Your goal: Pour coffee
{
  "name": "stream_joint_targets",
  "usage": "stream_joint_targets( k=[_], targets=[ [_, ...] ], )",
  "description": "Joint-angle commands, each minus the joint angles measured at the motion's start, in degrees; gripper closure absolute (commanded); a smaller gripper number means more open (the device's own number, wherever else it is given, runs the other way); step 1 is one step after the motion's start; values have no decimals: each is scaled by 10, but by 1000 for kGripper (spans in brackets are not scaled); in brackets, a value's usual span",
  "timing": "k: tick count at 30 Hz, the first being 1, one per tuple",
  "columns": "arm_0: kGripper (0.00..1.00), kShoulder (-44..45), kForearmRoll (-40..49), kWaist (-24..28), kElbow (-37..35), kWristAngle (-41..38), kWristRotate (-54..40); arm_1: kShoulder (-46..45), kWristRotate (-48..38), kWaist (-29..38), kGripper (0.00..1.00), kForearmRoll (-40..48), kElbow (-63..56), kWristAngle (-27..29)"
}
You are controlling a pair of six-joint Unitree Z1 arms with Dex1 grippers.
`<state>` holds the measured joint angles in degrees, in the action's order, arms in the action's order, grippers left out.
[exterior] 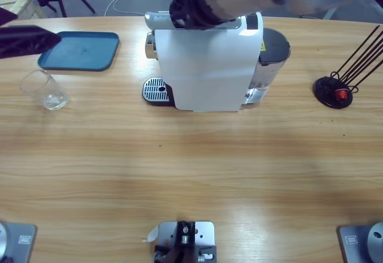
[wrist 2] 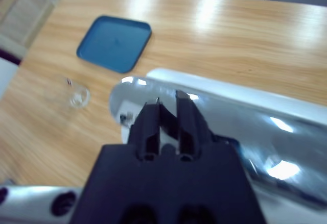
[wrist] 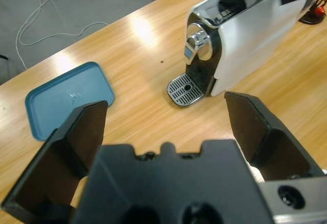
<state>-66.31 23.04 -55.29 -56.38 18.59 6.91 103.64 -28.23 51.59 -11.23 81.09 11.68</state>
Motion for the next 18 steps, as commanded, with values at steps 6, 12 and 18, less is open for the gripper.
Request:
stream_joint_targets(
  k=[6,12,18],
  targets=[
    [0,-42,8,148,95,87,122,-238,54,19,0,-140,-135,-69],
    [0,-48,-99,182,182,88,141,-254,44,25,0,-167,-190,-87],
    [0,-71,-233,269,279,35,110,-243,31,27,0,-159,-218,-93]
  ],
)
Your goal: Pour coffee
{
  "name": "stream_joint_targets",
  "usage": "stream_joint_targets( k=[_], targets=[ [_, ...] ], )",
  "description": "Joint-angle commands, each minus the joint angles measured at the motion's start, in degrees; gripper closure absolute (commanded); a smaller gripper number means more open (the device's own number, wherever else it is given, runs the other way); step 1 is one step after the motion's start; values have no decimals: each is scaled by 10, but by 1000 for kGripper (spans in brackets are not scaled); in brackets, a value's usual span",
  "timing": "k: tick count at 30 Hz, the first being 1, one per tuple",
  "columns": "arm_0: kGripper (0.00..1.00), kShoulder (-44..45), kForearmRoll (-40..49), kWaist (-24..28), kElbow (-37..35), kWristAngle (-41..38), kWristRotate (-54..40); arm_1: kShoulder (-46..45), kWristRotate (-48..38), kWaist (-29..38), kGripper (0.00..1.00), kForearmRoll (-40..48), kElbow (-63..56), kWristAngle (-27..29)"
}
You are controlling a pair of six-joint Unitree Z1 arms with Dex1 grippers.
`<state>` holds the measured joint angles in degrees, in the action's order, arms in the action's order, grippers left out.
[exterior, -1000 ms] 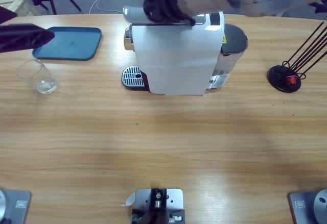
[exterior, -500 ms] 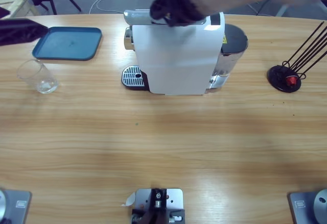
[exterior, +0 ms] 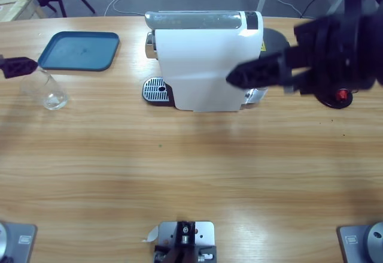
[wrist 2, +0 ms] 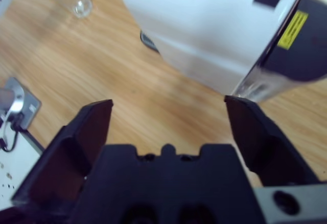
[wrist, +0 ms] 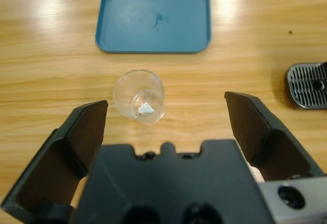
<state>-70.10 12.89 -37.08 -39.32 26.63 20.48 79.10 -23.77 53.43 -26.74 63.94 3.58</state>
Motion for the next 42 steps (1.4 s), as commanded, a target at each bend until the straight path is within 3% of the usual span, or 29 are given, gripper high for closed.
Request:
stream_joint_targets(
  k=[1,12,29,31,37,39,42],
  targets=[
    [0,-36,-143,99,110,-57,-46,2,-17,9,0,1,-53,-12],
    [0,-166,-293,139,136,-93,-107,40,-31,9,0,34,-70,-15],
    [5,-282,-387,195,137,-110,-104,65,-46,9,0,46,-73,-17],
    [163,-286,-387,196,138,-110,-105,66,-46,9,0,46,-70,-19],
    [249,-300,-390,197,142,-135,-116,65,-50,9,0,46,-71,-23],
    [483,-294,-403,197,150,-138,-119,66,-54,9,0,47,-73,-23],
    [522,-277,-407,197,158,-145,-133,68,-57,9,0,47,-75,-24]
  ],
)
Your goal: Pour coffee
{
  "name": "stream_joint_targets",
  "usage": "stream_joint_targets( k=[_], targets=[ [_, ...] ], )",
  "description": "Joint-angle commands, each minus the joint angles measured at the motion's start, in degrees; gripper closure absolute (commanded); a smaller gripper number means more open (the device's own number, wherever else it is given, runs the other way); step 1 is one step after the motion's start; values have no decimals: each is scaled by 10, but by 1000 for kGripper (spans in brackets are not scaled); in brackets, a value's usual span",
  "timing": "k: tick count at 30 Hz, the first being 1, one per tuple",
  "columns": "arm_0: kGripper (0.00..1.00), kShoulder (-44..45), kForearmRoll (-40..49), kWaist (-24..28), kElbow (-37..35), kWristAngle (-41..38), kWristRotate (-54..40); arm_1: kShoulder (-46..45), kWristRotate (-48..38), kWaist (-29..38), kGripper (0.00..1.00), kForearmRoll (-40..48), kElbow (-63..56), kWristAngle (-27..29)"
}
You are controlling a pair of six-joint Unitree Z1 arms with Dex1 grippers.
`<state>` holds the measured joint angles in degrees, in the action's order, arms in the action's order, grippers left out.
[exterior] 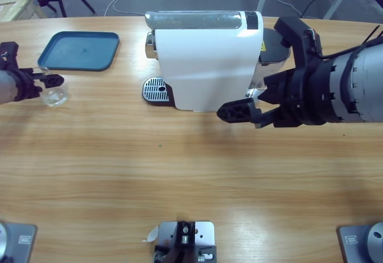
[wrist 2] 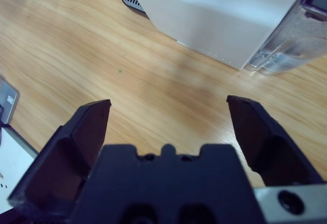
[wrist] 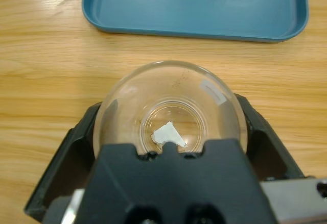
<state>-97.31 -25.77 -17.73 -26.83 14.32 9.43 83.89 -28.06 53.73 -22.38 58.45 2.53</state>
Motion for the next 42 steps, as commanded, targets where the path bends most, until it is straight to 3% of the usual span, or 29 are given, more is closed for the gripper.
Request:
stream_joint_targets(
  k=[1,2,3,8,12,19,24,28,42],
  targets=[
    [552,1,-20,3,36,-29,-29,21,-15,6,0,5,-20,-13],
    [752,14,-20,3,39,-51,-45,21,-16,6,0,5,-20,-13],
    [891,26,-20,3,40,-85,-69,20,-16,6,0,6,-20,-13],
    [1000,90,18,0,12,-265,-194,4,-10,6,0,1,-15,-18],
    [1000,143,45,-6,-8,-285,-260,-42,18,6,0,-32,-4,-17],
    [1000,83,240,-46,-188,-409,-447,-186,38,6,0,-169,5,30],
    [1000,-20,243,-51,-264,-440,-475,-276,47,6,0,-210,-49,40],
    [1000,-90,223,-61,-281,-441,-484,-313,47,6,0,-222,-98,32],
    [1000,-162,170,-107,-298,-481,-485,-261,54,3,0,-205,-104,32]
  ],
)
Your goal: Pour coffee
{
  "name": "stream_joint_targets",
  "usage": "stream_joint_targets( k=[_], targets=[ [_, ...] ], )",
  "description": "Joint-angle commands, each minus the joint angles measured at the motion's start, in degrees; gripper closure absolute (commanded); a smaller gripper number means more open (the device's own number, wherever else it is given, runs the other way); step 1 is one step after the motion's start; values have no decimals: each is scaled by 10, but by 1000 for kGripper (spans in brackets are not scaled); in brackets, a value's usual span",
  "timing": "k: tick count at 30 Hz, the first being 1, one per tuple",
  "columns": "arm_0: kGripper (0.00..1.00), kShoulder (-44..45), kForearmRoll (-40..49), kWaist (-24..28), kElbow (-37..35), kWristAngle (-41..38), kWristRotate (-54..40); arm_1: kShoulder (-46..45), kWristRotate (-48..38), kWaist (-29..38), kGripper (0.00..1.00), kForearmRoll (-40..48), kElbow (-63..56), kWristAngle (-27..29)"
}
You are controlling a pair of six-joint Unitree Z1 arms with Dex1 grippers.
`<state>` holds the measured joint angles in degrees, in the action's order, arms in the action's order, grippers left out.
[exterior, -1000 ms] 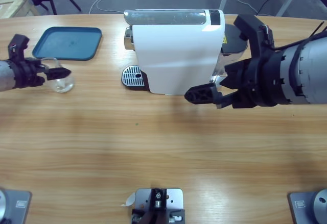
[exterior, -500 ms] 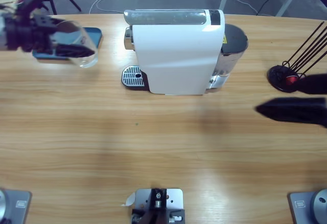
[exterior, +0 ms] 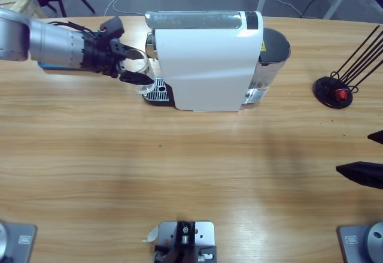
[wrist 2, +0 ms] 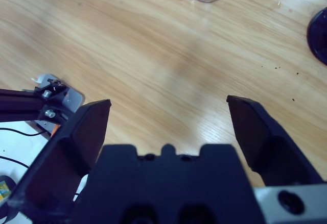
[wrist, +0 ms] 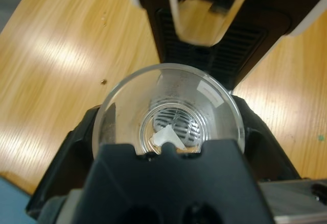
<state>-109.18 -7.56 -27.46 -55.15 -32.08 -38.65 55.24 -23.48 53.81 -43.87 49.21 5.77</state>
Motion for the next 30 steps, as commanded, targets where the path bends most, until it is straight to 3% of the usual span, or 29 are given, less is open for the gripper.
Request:
stream_joint_targets(
  k=[1,20,21,22,23,30],
  targets=[
    [1000,-46,-13,-11,-16,-23,-4,25,8,2,0,10,-11,-1],
    [1000,-63,-12,-26,-35,-45,9,50,8,-2,0,37,-4,-1],
    [713,-64,-7,-27,-38,-35,12,48,8,-2,0,36,-5,-1],
    [323,-65,-4,-27,-38,-26,14,47,8,-2,0,36,-6,-1],
    [60,-64,-6,-28,-33,-20,15,47,8,-2,0,36,-6,-1],
    [32,-64,-6,-30,-31,-2,29,48,8,-2,0,38,-5,-1]
  ],
)
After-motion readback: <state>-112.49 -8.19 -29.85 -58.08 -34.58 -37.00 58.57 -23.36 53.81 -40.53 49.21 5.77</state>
